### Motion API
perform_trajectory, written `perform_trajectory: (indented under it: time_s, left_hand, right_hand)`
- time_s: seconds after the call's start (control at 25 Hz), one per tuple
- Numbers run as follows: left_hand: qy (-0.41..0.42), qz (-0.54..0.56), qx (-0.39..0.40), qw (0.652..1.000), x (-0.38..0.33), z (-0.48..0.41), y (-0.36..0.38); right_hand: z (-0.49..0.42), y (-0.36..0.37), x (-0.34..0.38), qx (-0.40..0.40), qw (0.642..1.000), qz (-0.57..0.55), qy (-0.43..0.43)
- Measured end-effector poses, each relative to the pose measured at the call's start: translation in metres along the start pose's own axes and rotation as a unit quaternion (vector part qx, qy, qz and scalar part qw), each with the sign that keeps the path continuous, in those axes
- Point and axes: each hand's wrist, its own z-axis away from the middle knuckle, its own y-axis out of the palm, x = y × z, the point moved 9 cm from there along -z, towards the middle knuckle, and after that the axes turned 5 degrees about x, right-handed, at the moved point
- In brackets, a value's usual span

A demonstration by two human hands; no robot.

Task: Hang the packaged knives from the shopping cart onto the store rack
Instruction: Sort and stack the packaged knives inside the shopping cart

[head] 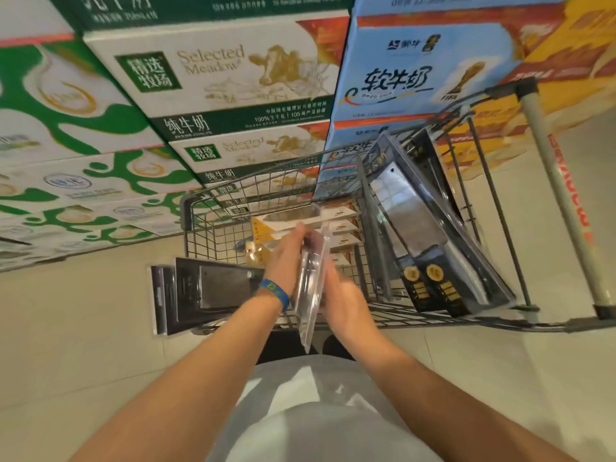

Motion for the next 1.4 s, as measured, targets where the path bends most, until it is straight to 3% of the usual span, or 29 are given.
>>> perform_trajectory:
  time_s: [0.12,0.24,0.48,0.52,0.64,0.68,0.8,0.88,0.96,1.04,1.12,1.24,1.4]
  left_hand:
    - [-0.068,0.016,0.009,0.998,0.066,-0.008,0.011]
    - [-0.104,-0.007,0.014,0.994,0.108,-0.025,0.004]
    - [-0.197,-0.134,0.003,0.971,0.146,-0.054,-0.028]
    - [-0.202,-0.107,0.004,0.973,0.142,-0.050,-0.030]
    - [-0.206,0.113,0.053,0.971,0.132,-0.016,-0.013]
    - [-0.181,0.119,0.087,0.972,0.124,-0.006,-0.005]
    - [-0.133,0.023,0.133,0.982,0.106,0.016,0.005]
    - [-0.100,-0.090,0.092,0.987,0.097,0.011,0.000]
    - [-0.039,-0.250,0.033,0.967,0.081,0.003,-0.006]
    - [0.002,-0.343,0.006,0.939,0.069,0.004,-0.003]
    - [0.005,-0.365,0.023,0.931,0.067,0.005,0.005]
    - [-0.005,-0.373,0.008,0.928,0.061,0.007,0.015]
    - [-0.035,-0.357,0.007,0.933,0.060,0.006,0.052]
  right_hand:
    - [-0.008,0.010,-0.037,0.034,0.992,0.107,0.060]
    - [-0.028,0.006,-0.063,-0.002,0.983,0.100,0.156]
    - [-0.052,0.029,-0.045,0.035,0.959,0.280,0.013]
    - [-0.054,0.031,-0.046,0.043,0.959,0.282,0.009]
    - [-0.052,0.035,-0.056,0.080,0.966,0.246,0.009]
    - [-0.047,0.036,-0.060,0.097,0.969,0.228,0.014]
    - [-0.044,0.038,-0.067,0.136,0.969,0.202,0.030]
    - [-0.045,0.031,-0.070,0.149,0.975,0.156,0.062]
    - [-0.043,0.020,-0.075,0.140,0.981,0.087,0.103]
    - [-0.036,0.020,-0.072,0.153,0.976,0.117,0.100]
    - [-0.031,0.027,-0.067,0.167,0.962,0.201,0.076]
    - [-0.025,0.008,-0.051,0.098,0.945,0.310,0.040]
    - [0.000,-0.082,0.040,-0.111,0.939,0.257,-0.200]
